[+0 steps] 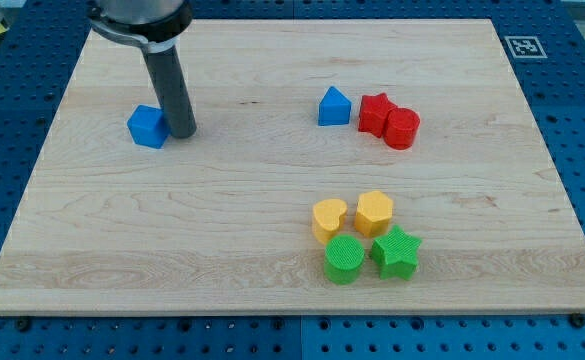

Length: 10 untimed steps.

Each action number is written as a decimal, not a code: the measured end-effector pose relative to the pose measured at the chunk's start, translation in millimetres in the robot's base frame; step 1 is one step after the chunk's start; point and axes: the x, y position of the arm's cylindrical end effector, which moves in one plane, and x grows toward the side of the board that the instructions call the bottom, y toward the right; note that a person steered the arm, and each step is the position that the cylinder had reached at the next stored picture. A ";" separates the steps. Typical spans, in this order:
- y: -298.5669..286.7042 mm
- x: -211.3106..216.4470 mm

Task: Move your arm to the top of the blue triangle

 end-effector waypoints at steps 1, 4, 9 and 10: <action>-4.7 -1.6; -37.2 -5.4; 30.0 -45.8; 38.0 -56.9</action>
